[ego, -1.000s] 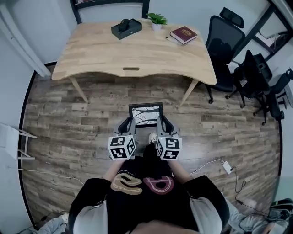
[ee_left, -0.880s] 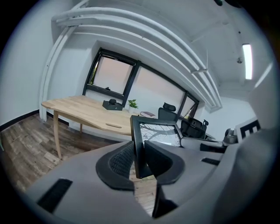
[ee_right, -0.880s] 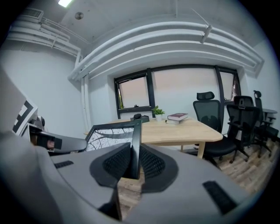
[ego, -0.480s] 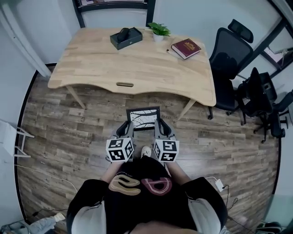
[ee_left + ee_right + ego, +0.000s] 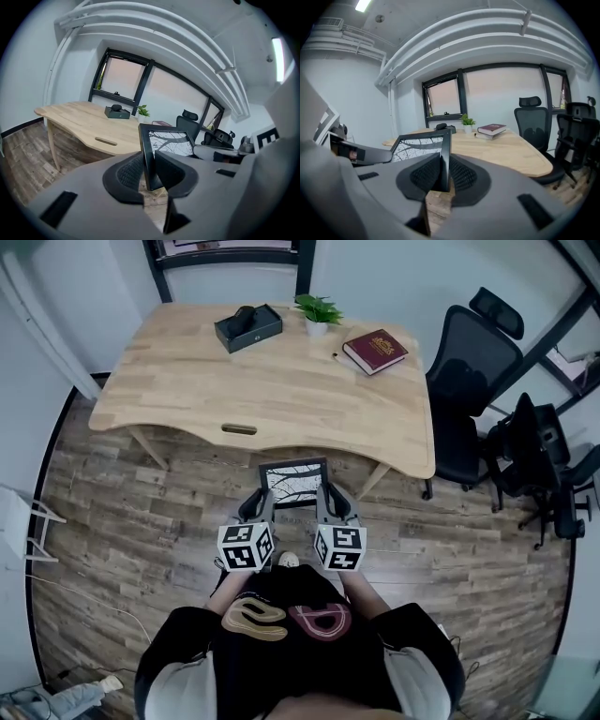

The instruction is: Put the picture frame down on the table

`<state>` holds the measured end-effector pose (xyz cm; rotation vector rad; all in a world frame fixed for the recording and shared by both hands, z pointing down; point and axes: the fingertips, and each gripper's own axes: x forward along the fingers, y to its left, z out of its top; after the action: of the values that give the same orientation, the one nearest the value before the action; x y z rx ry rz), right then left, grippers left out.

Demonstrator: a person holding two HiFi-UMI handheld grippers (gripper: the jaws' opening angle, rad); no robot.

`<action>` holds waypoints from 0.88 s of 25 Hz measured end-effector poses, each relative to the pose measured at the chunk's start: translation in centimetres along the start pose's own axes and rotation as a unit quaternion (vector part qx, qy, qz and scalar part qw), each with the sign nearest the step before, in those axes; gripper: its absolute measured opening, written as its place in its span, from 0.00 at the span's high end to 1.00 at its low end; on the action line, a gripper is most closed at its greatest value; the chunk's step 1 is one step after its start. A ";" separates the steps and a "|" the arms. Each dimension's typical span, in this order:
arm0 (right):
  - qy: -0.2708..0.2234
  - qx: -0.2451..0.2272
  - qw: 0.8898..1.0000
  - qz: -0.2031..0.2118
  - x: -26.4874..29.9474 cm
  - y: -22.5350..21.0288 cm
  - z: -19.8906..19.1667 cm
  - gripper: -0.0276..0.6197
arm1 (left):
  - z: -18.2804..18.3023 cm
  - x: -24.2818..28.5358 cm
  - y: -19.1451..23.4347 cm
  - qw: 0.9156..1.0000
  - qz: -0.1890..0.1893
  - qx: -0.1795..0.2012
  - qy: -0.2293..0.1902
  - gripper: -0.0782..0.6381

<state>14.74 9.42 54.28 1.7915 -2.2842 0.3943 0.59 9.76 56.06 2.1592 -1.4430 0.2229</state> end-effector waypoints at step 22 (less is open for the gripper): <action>0.018 0.012 0.999 -0.041 7.6 -4.1 1.8 0.84 | 3.6 9.9 1.4 0.999 -0.031 0.007 0.031 0.78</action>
<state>16.90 0.97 55.37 1.8676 -2.1824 0.4376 2.88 -0.45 57.61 2.1849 -1.3406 0.2751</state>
